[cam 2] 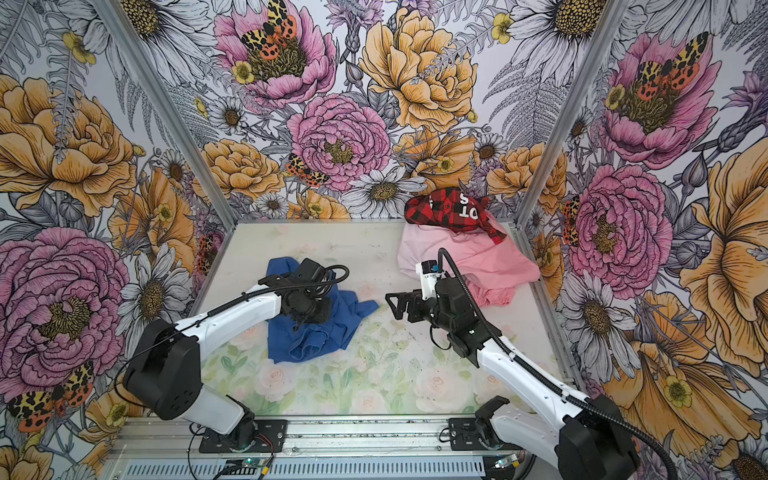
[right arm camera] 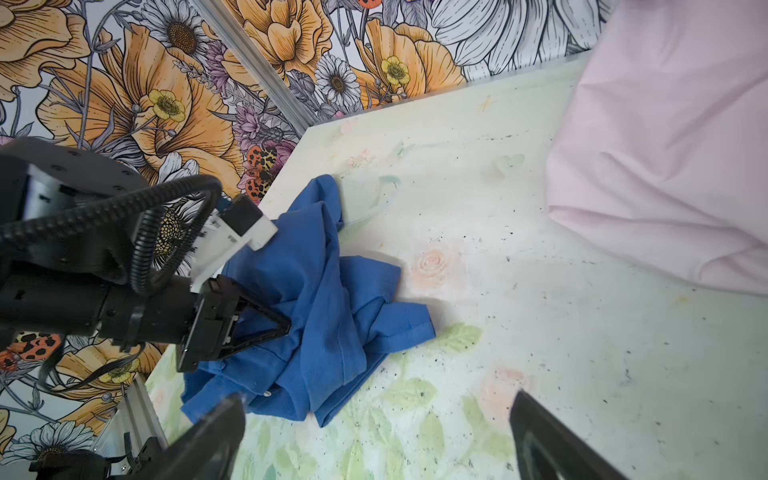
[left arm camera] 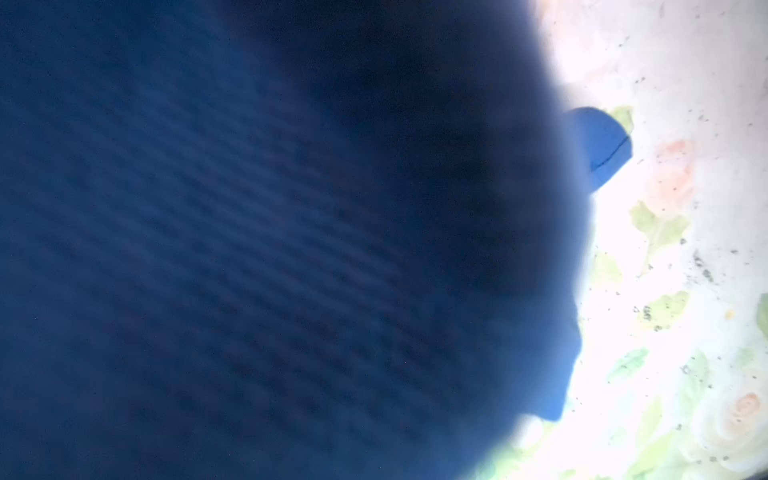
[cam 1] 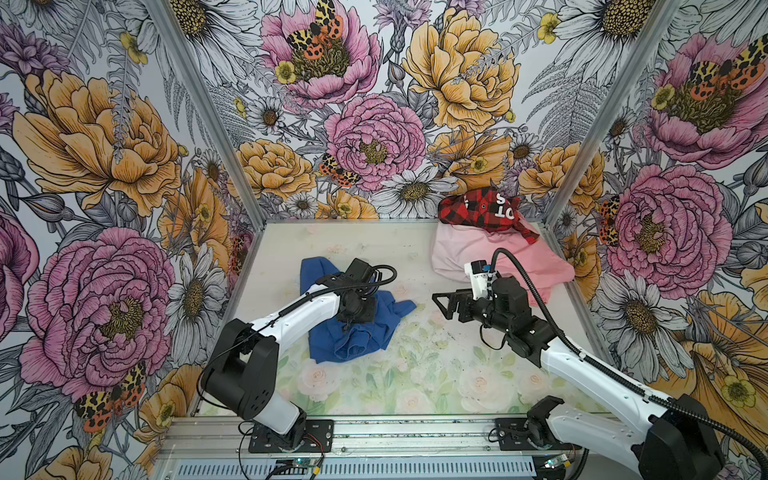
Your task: Pick out a specific cloth from the pile
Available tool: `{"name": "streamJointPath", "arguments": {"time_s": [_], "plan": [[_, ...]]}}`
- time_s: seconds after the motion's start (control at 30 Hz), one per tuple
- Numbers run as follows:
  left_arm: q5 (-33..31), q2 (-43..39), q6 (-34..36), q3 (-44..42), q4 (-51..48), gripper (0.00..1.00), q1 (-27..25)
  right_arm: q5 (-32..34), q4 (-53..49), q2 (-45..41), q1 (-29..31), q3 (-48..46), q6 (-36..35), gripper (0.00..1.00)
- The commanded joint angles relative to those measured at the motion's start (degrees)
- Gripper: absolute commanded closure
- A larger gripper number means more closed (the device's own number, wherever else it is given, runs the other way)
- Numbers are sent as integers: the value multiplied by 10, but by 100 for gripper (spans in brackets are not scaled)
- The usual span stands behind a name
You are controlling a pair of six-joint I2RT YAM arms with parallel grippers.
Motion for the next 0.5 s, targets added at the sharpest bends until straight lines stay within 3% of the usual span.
{"name": "streamJointPath", "arguments": {"time_s": [0.0, 0.13, 0.17, 0.27, 0.37, 0.47], "plan": [[46, 36, 59, 57, 21, 47, -8, 7, -6, -24, 4, 10, -13, 1], [-38, -48, 124, 93, -38, 5, -50, 31, -17, -53, 3, -11, -18, 0], [-62, -72, 141, 99, -49, 1, -56, 37, -16, -55, 3, -14, -19, 0], [-120, -118, 181, 108, -89, 1, -43, 36, -16, -36, 2, -9, -29, 0], [-167, -147, 216, 100, -111, 1, 5, 21, -10, -8, 3, 11, -31, 1], [-152, -168, 253, 73, -111, 1, 63, 3, 9, 3, 3, 19, -25, 1]]}}
